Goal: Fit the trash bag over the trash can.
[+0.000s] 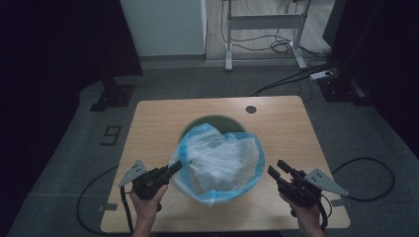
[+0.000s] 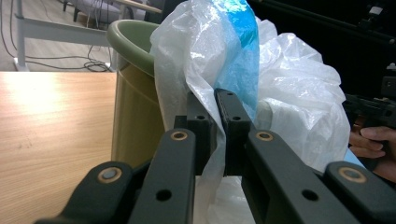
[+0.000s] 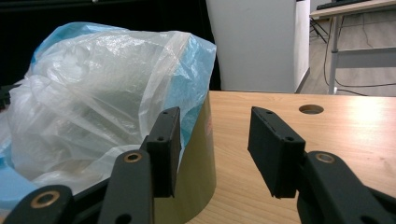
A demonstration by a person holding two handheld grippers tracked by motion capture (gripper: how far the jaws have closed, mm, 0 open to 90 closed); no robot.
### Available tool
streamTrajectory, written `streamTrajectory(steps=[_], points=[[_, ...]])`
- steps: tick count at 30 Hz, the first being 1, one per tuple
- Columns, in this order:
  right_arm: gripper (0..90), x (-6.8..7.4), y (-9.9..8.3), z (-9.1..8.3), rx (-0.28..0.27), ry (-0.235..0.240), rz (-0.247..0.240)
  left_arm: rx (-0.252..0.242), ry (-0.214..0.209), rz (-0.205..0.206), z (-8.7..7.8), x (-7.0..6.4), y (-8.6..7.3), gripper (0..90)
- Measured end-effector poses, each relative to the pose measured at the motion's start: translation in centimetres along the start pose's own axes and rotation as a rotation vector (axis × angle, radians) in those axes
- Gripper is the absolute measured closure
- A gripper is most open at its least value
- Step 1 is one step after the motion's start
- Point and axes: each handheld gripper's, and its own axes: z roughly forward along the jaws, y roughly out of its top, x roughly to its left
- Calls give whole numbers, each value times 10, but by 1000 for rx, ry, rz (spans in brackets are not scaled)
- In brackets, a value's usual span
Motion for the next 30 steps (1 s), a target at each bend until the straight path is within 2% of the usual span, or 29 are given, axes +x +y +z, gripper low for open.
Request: streamTrajectory(steps=[4,8,11,14,16,18,24,26,30], points=[[521,1,-1,3,7,17,2,2,0,-1,0,0,1,842],[478,5,-3,15,39,55,13,1,-1,-5,0,0,0,841],[455,8,-9,29,70,100,54,1,-4,-5,1,0,-1,840],[471,9,-12,34,83,114,72,1,-5,-7,1,1,-1,840],[513,9,-14,39,87,138,95,0,-5,-7,1,1,-1,840],[613,8,-14,43,89,163,115,-2,-6,-6,0,1,0,840],[859,9,-8,48,74,166,84,-10,-7,-10,0,2,1,845],[892,9,-6,48,74,155,77,-10,-4,-10,0,2,1,846],[894,6,-4,50,79,138,74,-10,1,-14,0,3,1,848]])
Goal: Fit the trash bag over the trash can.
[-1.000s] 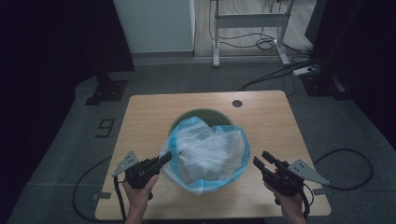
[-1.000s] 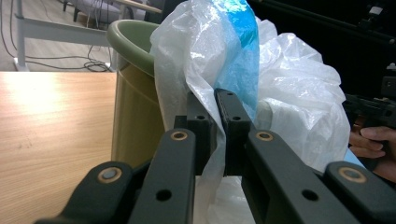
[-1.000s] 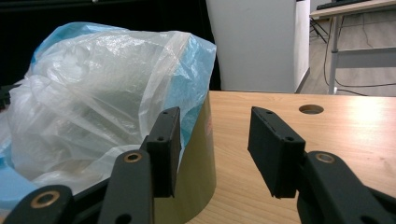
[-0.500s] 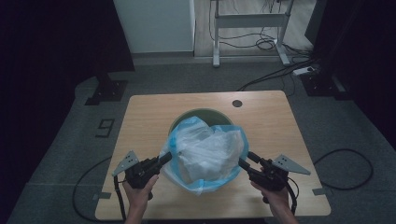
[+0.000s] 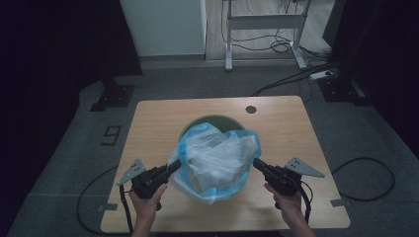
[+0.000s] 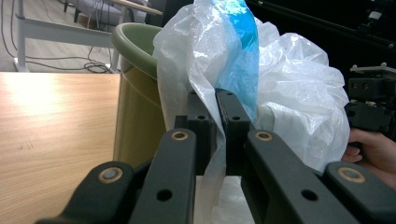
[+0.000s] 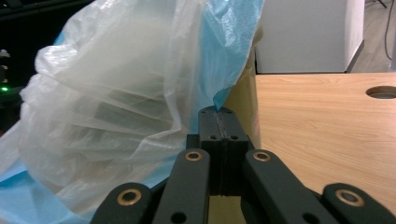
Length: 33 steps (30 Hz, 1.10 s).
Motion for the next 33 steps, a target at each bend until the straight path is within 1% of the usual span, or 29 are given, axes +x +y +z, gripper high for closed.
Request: streamTrajectory(steps=[4,5,6,12,13,14,16,18,20,21,22,24,25,26,27,28,31,32,33], points=[[896,-2,0,-2,2,-23,-17,-6,13,-9,-1,2,0,853],[896,-4,0,-3,5,-47,-34,-6,14,-12,-1,2,0,853],[896,-4,0,-3,5,-47,-34,-7,19,-14,-1,3,0,853],[897,-18,3,-1,40,-129,-67,-25,35,-39,-2,12,1,851],[896,-20,4,0,49,-138,-67,-25,37,-45,-2,14,0,850],[897,-24,4,2,66,-161,-69,-23,40,-50,-2,15,-1,849],[897,-26,3,3,74,-169,-71,-11,44,-66,-1,19,-5,848],[897,-29,0,6,96,-190,-83,-5,47,-82,0,22,-9,848],[896,-30,-2,9,110,-200,-90,8,62,-84,1,24,-11,848],[896,-32,-4,11,126,-229,-107,13,71,-89,1,24,-10,851],[896,-32,-4,11,126,-229,-107,13,71,-89,1,24,-10,851],[897,-36,-6,12,137,-234,-92,10,64,-87,-1,24,-9,848],[896,-38,-7,11,135,-232,-83,10,58,-76,-2,23,-7,839],[896,-38,-6,8,119,-219,-71,8,45,-60,-3,22,-6,774],[895,-37,-5,6,106,-216,-74,2,39,-44,-5,19,-3,712],[895,-37,-5,6,106,-216,-74,-3,45,-22,-6,15,0,712],[882,-33,3,-2,55,-194,-76,-1,53,45,-10,5,14,480],[792,-30,9,-7,33,-202,-83,-1,53,64,-12,2,19,386],[792,-30,9,-7,33,-202,-83,3,45,76,-13,1,26,386]])
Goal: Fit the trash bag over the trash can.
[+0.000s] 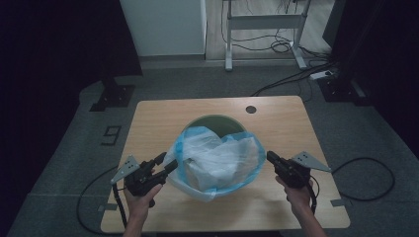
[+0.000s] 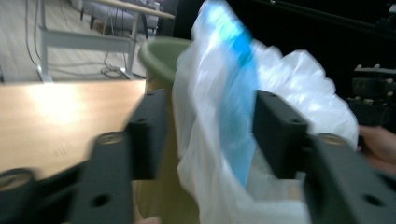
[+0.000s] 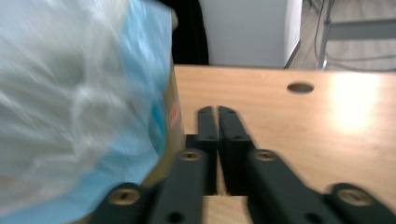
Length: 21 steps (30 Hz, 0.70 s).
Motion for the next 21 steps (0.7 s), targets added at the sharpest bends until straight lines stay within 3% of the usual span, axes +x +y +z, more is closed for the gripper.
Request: streamTrajectory(steps=[5,7,12,15,16,18,19,20,21], points=[[659,1,11,-8,-43,-1,-12,57,-25,41,7,1,29,329],[614,4,16,-10,-65,31,-17,93,-29,54,19,6,39,333],[539,7,23,-10,-66,88,-15,118,-71,46,33,12,45,339],[438,11,29,-5,-54,129,-37,139,-88,51,43,12,48,342],[394,14,32,-1,-39,175,-41,147,-89,61,46,12,49,344],[369,16,34,1,-36,203,-45,175,-98,71,52,11,49,386],[320,19,36,6,-20,243,-58,188,-103,75,55,11,49,423],[320,19,36,6,-20,243,-58,202,-102,78,57,10,49,423],[307,21,36,9,-12,252,-66,214,-91,82,59,9,48,483]])
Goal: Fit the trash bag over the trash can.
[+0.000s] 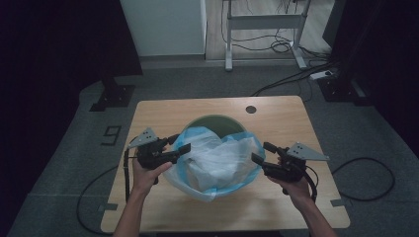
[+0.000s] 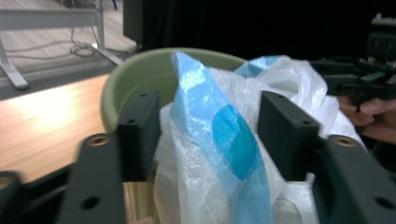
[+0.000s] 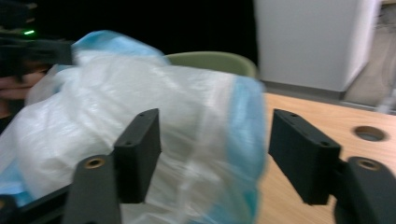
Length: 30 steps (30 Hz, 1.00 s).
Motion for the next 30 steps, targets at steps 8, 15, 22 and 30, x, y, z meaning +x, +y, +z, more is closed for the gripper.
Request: streamTrajectory(steps=[8,15,22,30], points=[[817,-2,-9,9,49,39,-20,-43,27,-47,-1,2,0,868],[891,-3,-7,5,31,-9,-49,-158,70,-57,-9,1,3,878],[891,-6,14,7,16,-136,-111,-224,124,-87,-13,12,12,878],[890,-23,33,24,32,-240,-83,-237,148,-163,-7,35,18,870]])
